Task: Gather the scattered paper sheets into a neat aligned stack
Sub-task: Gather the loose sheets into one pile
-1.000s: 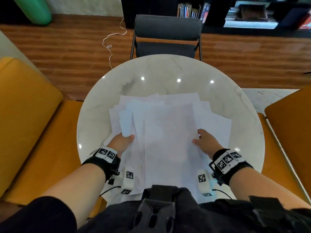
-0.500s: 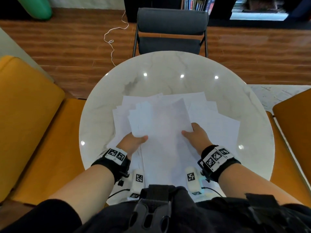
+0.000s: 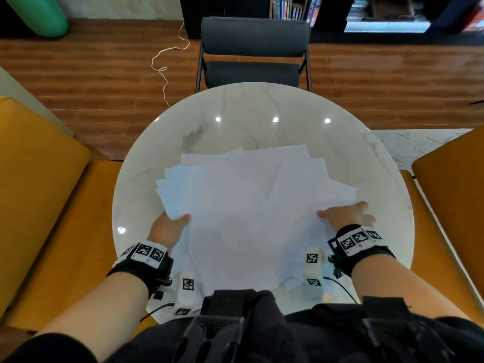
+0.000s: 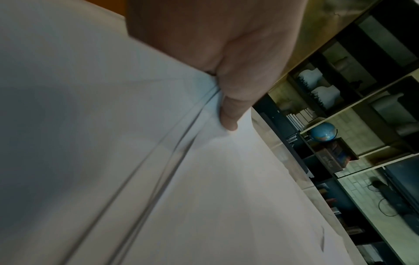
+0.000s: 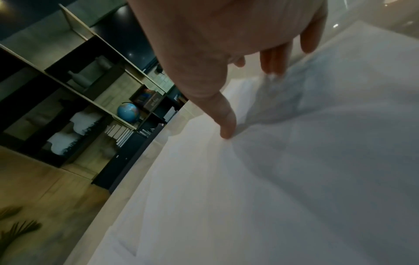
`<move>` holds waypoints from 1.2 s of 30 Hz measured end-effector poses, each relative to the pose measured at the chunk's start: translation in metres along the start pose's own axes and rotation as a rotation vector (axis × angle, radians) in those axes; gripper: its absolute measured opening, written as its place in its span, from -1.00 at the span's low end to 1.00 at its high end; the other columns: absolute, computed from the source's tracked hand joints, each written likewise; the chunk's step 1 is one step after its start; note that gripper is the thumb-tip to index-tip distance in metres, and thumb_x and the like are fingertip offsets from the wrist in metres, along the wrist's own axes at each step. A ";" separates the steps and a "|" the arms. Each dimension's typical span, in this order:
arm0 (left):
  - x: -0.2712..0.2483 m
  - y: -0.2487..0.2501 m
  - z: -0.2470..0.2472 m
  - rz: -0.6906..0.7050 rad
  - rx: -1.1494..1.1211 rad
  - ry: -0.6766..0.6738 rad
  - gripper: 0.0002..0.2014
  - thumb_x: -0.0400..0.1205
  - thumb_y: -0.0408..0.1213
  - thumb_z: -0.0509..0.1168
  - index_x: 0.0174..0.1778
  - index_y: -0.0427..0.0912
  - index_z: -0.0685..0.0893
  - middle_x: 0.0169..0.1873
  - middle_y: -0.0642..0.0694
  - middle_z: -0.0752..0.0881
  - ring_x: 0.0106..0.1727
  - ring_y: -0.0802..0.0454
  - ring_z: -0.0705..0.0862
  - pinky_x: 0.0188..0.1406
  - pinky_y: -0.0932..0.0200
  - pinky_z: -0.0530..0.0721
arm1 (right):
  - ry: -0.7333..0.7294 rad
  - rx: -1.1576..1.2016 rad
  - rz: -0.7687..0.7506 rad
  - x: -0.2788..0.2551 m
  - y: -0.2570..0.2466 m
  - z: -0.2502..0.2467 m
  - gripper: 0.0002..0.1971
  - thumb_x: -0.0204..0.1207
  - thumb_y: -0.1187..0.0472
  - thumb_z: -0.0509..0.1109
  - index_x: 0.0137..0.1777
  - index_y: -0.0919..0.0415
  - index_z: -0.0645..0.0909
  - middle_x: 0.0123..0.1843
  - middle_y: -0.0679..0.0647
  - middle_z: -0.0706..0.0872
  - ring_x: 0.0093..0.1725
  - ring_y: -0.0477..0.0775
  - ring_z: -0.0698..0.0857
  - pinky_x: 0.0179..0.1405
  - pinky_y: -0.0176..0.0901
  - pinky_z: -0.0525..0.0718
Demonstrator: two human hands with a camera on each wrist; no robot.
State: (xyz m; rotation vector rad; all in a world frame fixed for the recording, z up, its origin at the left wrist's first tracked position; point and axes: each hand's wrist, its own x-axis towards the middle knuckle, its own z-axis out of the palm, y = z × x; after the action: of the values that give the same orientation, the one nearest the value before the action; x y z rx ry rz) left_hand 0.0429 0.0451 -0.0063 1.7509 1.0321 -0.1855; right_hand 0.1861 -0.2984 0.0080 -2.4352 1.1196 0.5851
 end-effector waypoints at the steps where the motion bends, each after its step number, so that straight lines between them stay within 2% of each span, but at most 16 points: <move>1: -0.002 0.002 0.002 0.018 0.036 0.008 -0.57 0.62 -0.18 0.33 0.39 -0.25 0.55 0.35 -0.23 0.65 0.37 -0.24 0.58 0.37 -0.01 0.47 | -0.024 -0.020 0.019 0.001 -0.001 -0.001 -0.02 0.25 -0.07 0.62 0.50 0.25 0.10 0.45 0.35 0.36 0.42 0.39 0.44 0.27 0.18 0.50; 3: -0.006 0.007 0.007 0.033 0.105 0.014 -0.57 0.63 -0.19 0.31 0.40 -0.27 0.54 0.37 -0.25 0.63 0.39 -0.25 0.58 0.38 -0.01 0.46 | -0.089 -0.048 -0.008 0.003 -0.005 0.003 -0.07 0.29 -0.08 0.60 0.46 0.33 0.14 0.41 0.31 0.47 0.33 0.33 0.57 0.04 0.06 0.54; 4: -0.008 0.009 0.009 0.034 0.135 0.012 -0.57 0.63 -0.19 0.30 0.40 -0.29 0.53 0.37 -0.27 0.63 0.39 -0.26 0.57 0.37 0.00 0.45 | -0.115 -0.068 -0.025 0.005 -0.006 0.008 -0.09 0.28 -0.10 0.59 0.45 0.34 0.19 0.38 0.29 0.51 0.31 0.31 0.60 0.03 0.00 0.55; 8: -0.014 0.013 0.014 0.041 0.210 0.009 -0.56 0.66 -0.21 0.27 0.41 -0.37 0.49 0.38 -0.34 0.60 0.40 -0.31 0.54 0.35 -0.02 0.44 | -0.104 -0.160 -0.046 0.002 -0.002 0.017 -0.11 0.14 -0.20 0.55 0.41 0.22 0.36 0.40 0.28 0.45 0.38 0.35 0.47 0.38 0.22 0.51; 11: -0.015 0.010 0.013 0.044 0.201 0.003 -0.57 0.65 -0.21 0.27 0.40 -0.34 0.50 0.37 -0.34 0.61 0.38 -0.32 0.56 0.36 -0.05 0.45 | -0.115 -0.096 -0.103 -0.011 0.000 0.023 -0.10 0.24 -0.06 0.62 0.47 0.21 0.20 0.44 0.30 0.32 0.38 0.39 0.47 0.35 0.21 0.52; 13: -0.017 0.008 0.013 0.048 0.194 0.000 -0.57 0.64 -0.20 0.28 0.39 -0.32 0.51 0.36 -0.33 0.62 0.37 -0.31 0.57 0.37 -0.06 0.46 | -0.121 -0.101 -0.138 -0.013 0.004 0.030 -0.08 0.29 -0.02 0.62 0.49 0.26 0.15 0.44 0.29 0.34 0.36 0.37 0.50 0.27 0.14 0.54; 15: -0.019 0.006 0.013 0.053 0.177 0.003 -0.57 0.64 -0.21 0.28 0.41 -0.29 0.52 0.37 -0.31 0.62 0.38 -0.30 0.56 0.37 -0.04 0.45 | -0.122 -0.052 -0.226 -0.019 0.006 0.030 -0.22 0.42 0.06 0.53 0.50 0.28 0.19 0.43 0.28 0.45 0.35 0.32 0.55 0.21 0.08 0.54; 18: -0.024 0.006 0.014 0.054 0.149 -0.007 -0.57 0.65 -0.22 0.26 0.44 -0.26 0.50 0.38 -0.27 0.61 0.39 -0.28 0.55 0.36 -0.01 0.44 | -0.238 -0.018 -0.343 -0.017 0.009 0.029 -0.55 0.63 0.13 0.24 0.50 0.10 0.31 0.27 0.09 0.61 0.27 0.18 0.62 0.15 -0.11 0.46; 20: -0.025 0.005 0.013 0.049 0.147 -0.017 -0.56 0.66 -0.20 0.25 0.45 -0.24 0.49 0.40 -0.27 0.60 0.40 -0.28 0.55 0.38 -0.04 0.44 | -0.189 0.136 -0.314 -0.017 0.010 0.025 -0.61 0.60 0.16 0.27 0.39 0.24 0.42 0.27 0.13 0.64 0.24 0.19 0.65 0.09 -0.15 0.52; 21: -0.026 0.005 0.012 0.044 0.146 -0.017 -0.56 0.66 -0.19 0.25 0.45 -0.24 0.48 0.40 -0.27 0.60 0.40 -0.29 0.54 0.40 -0.06 0.44 | -0.168 0.101 -0.360 -0.014 0.011 0.023 -0.66 0.56 0.19 0.31 0.29 0.32 0.50 0.25 0.19 0.66 0.20 0.24 0.66 0.03 -0.13 0.54; 24: -0.024 0.003 0.006 0.021 0.125 0.004 -0.56 0.66 -0.20 0.25 0.46 -0.26 0.48 0.39 -0.29 0.60 0.39 -0.30 0.55 0.43 -0.09 0.46 | -0.107 0.263 -0.385 -0.013 0.013 0.008 -0.91 0.51 0.30 0.31 -0.05 0.32 0.51 -0.03 0.25 0.67 -0.07 0.25 0.63 -0.14 -0.12 0.53; 27: -0.023 0.003 0.001 -0.001 0.137 0.015 -0.57 0.66 -0.23 0.24 0.44 -0.31 0.48 0.38 -0.32 0.60 0.37 -0.32 0.56 0.37 -0.07 0.47 | -0.002 0.437 -0.448 -0.013 0.008 -0.012 -0.95 0.52 0.34 0.23 -0.05 0.30 0.47 -0.16 0.22 0.62 -0.12 0.26 0.61 -0.17 -0.06 0.51; 30: -0.021 0.004 -0.003 -0.016 0.173 0.017 -0.56 0.67 -0.23 0.24 0.43 -0.37 0.47 0.39 -0.37 0.58 0.39 -0.35 0.54 0.36 -0.07 0.45 | 0.108 0.614 -0.463 -0.013 -0.001 -0.033 -0.81 0.57 0.31 0.20 0.12 0.37 0.50 -0.05 0.29 0.61 0.01 0.29 0.63 -0.11 -0.06 0.46; 32: -0.022 0.006 -0.006 -0.028 0.209 0.003 -0.54 0.67 -0.22 0.23 0.44 -0.39 0.45 0.41 -0.38 0.55 0.41 -0.36 0.51 0.37 -0.08 0.44 | 0.136 0.696 -0.431 -0.014 -0.009 -0.044 -0.70 0.62 0.27 0.20 0.28 0.42 0.45 0.14 0.41 0.61 0.19 0.34 0.63 0.01 -0.02 0.50; 34: -0.021 0.007 -0.009 -0.017 0.218 -0.013 -0.53 0.67 -0.22 0.23 0.45 -0.40 0.44 0.43 -0.39 0.54 0.43 -0.36 0.50 0.40 -0.09 0.41 | 0.079 0.779 -0.377 -0.014 -0.018 -0.051 -0.59 0.68 0.22 0.18 0.43 0.47 0.36 0.37 0.45 0.55 0.34 0.39 0.58 0.08 -0.01 0.52; 36: -0.022 0.009 -0.010 -0.021 0.229 -0.041 -0.53 0.68 -0.21 0.23 0.45 -0.42 0.44 0.43 -0.40 0.53 0.42 -0.36 0.50 0.40 -0.08 0.40 | 0.008 0.819 -0.353 -0.017 -0.026 -0.054 -0.55 0.70 0.20 0.15 0.47 0.50 0.33 0.44 0.45 0.52 0.38 0.39 0.57 -0.05 -0.16 0.45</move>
State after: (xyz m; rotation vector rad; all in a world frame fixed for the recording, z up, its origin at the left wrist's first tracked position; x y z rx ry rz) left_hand 0.0320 0.0408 0.0168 1.9336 1.0321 -0.3631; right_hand 0.2070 -0.3002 0.0670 -1.8312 0.6981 -0.0167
